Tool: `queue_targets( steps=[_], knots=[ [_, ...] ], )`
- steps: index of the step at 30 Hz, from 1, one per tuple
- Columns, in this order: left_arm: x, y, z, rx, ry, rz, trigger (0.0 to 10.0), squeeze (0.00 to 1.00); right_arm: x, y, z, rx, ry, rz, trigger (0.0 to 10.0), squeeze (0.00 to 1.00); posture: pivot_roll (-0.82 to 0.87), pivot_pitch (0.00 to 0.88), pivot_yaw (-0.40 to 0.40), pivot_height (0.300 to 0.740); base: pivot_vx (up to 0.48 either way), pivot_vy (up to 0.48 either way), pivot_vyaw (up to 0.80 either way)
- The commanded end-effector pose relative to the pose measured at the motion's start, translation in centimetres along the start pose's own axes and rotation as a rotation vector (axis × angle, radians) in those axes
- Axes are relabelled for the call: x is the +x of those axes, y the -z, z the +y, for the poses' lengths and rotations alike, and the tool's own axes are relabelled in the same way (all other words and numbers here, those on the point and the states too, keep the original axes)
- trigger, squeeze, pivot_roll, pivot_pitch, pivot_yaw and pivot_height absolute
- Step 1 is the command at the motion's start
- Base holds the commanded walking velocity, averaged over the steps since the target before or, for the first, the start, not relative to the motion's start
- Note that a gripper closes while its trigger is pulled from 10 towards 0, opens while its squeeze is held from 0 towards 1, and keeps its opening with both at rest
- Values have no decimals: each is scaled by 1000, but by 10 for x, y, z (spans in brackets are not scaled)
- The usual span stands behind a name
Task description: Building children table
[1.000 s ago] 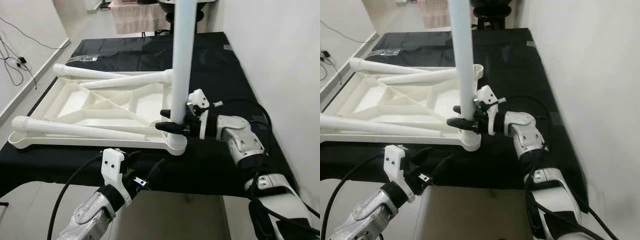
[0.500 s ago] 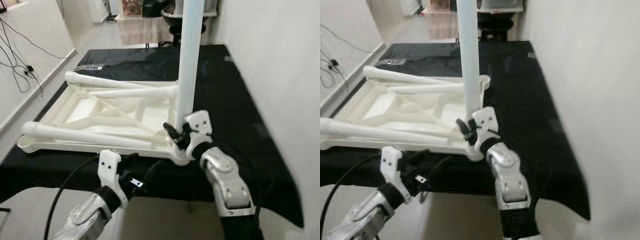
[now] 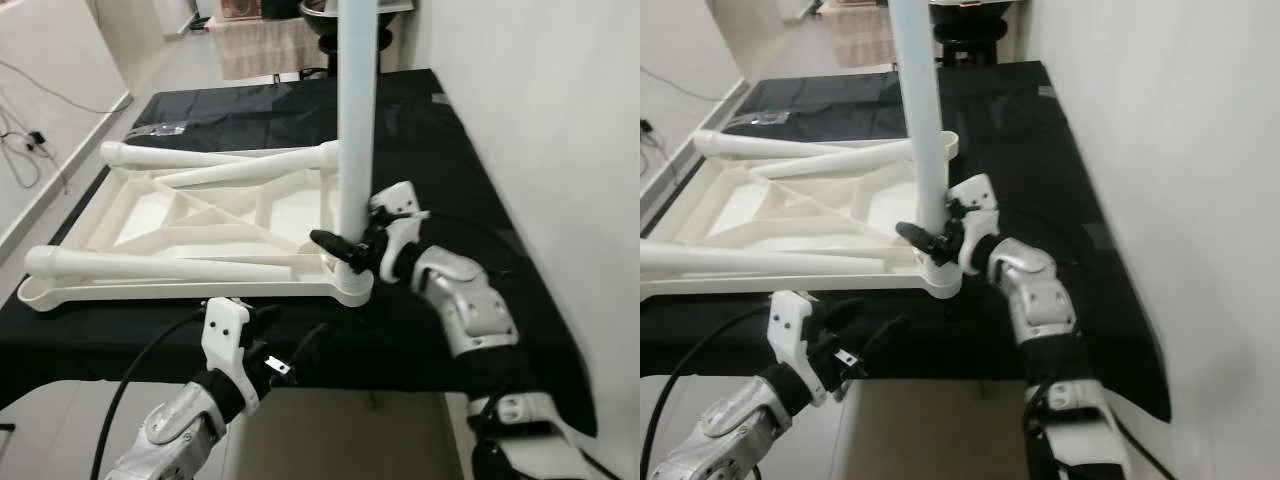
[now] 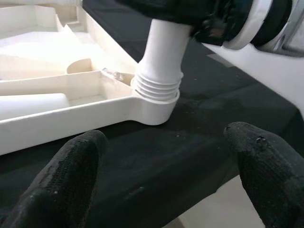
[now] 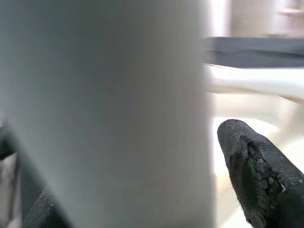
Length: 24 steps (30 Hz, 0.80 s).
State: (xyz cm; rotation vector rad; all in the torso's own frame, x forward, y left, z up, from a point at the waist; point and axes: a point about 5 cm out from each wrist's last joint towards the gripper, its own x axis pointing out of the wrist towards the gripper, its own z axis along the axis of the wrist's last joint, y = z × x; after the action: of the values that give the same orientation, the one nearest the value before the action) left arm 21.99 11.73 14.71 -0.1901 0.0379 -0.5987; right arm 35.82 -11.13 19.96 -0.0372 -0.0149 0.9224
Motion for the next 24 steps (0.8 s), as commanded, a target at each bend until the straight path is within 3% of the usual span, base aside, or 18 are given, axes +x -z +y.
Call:
queue_targets(
  steps=[1, 5, 6, 7, 10, 18, 19, 23, 24],
  knots=[
    [-3, 6, 1, 19, -5, 27, 10000, 0, 7, 2, 8, -7, -101, 1, 10000, 0, -35, 91, 71, 740, 0, 0, 0],
    [-4, 6, 0, 34, -1, 34, 10000, 0, 8, 2, 8, -9, -159, 16, 10000, 0, -35, 84, 70, 740, 0, 0, 0],
    [-6, 7, -3, 65, 11, 43, 10000, 0, 8, 6, 6, -28, -227, 66, 10000, 0, -31, 75, 69, 740, 0, 0, 0],
    [-8, 7, -4, 95, 2, 38, 0, 0, 8, 10, 0, -24, -251, 110, 0, 0, -28, 64, 68, 740, 0, 0, 0],
    [-10, 6, -4, 130, -25, 20, 0, 0, 8, 13, -8, -25, -251, 157, 0, 0, -28, 55, 66, 740, 0, 0, 0],
    [-10, 6, -5, 144, -47, 4, 0, 0, 5, 9, -19, -2, -201, 128, 0, 0, -39, 48, 66, 740, 0, 0, 0],
    [-10, 7, -6, 146, -48, -3, 0, 0, -7, 15, -24, 1, -180, 125, 0, 0, -54, 49, 69, 740, 0, 0, 0],
    [-11, 8, -5, 146, -47, -4, 0, 0, -20, 29, -24, -20, -129, 174, 0, 0, -58, 54, 65, 740, 0, 0, 0],
    [-12, 8, -5, 147, -50, -4, 10000, 0, -22, 41, -19, -39, 3, 231, 0, 0, -49, 62, 48, 740, 0, 0, 0]
  ],
)
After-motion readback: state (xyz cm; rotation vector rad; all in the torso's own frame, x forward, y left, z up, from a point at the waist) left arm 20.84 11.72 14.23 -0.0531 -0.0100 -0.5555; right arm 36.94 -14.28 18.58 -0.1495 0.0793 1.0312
